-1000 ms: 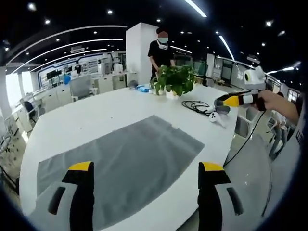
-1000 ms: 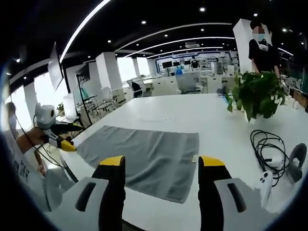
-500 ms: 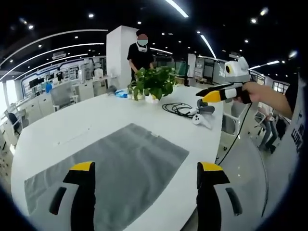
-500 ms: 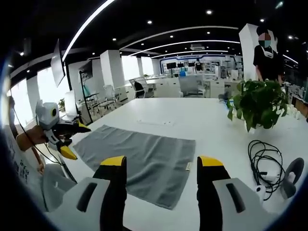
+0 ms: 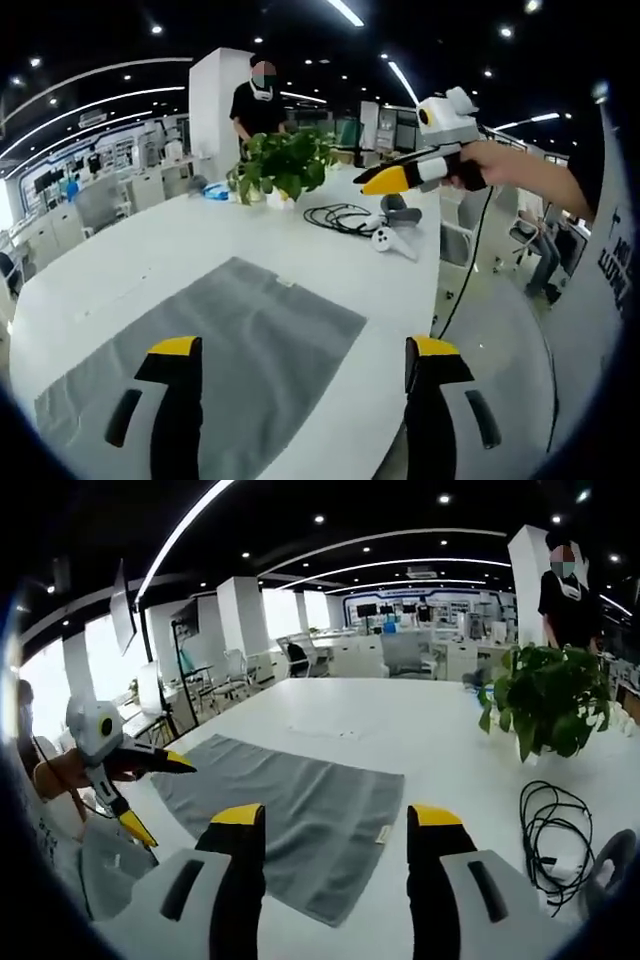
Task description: Fold the towel on the table until its edges align and the towel forms a compact rectangular stack.
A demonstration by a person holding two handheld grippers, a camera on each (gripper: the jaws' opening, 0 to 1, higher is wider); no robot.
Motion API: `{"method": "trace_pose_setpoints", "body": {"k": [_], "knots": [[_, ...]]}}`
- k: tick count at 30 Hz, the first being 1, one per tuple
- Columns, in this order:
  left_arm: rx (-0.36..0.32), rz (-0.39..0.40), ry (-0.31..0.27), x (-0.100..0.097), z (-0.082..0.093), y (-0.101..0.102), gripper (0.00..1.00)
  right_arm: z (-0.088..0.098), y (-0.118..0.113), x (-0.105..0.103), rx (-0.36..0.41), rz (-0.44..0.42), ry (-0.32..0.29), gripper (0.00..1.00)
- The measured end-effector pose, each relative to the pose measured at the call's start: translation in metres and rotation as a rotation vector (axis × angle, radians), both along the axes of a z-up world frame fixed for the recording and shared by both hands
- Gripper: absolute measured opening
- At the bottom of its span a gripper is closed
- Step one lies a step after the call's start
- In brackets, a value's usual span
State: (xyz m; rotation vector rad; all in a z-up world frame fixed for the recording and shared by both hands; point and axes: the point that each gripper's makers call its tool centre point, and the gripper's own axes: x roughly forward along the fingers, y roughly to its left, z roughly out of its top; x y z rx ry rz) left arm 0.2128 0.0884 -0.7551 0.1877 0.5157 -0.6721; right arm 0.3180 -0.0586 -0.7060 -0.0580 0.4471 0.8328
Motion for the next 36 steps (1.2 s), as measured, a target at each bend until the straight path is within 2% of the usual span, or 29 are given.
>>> {"method": "trace_pose_setpoints", "body": {"k": [6,9,12,16,19,22,30,31,33,34,36], "knots": [[0.023,-0.033,0.012,0.006,-0.011,-0.017,0.85,-0.005,0.004,0.018,0.002,0.024,0.002,0.56],[0.045,-0.092,0.041,0.007,-0.02,-0.03,0.84,-0.009,0.004,0.028,0.005,0.027,0.003,0.55],[0.067,-0.133,0.04,0.01,-0.025,-0.04,0.83,-0.013,0.005,0.037,0.009,0.031,0.008,0.53],[0.06,-0.155,0.041,0.015,-0.03,-0.052,0.79,-0.02,0.003,0.053,-0.003,0.015,-0.012,0.5],[0.055,-0.154,0.004,0.02,-0.029,-0.058,0.73,-0.029,0.004,0.06,-0.019,0.02,-0.004,0.51],[0.043,-0.168,-0.007,0.023,-0.031,-0.066,0.71,-0.039,0.006,0.066,-0.029,0.021,0.01,0.49],[0.058,-0.252,0.021,0.026,-0.055,-0.096,0.63,-0.059,0.009,0.083,-0.046,0.013,0.024,0.44],[0.062,-0.259,0.026,0.026,-0.058,-0.1,0.6,-0.061,0.009,0.085,-0.05,0.015,0.024,0.44],[0.075,-0.258,0.0,0.029,-0.056,-0.104,0.52,-0.065,0.01,0.09,-0.055,0.014,0.03,0.43],[0.062,-0.264,-0.015,0.032,-0.054,-0.109,0.48,-0.066,0.01,0.092,-0.055,0.013,0.032,0.42],[0.031,-0.279,-0.005,0.033,-0.055,-0.116,0.47,-0.07,0.01,0.097,-0.058,0.009,0.035,0.42]]}}
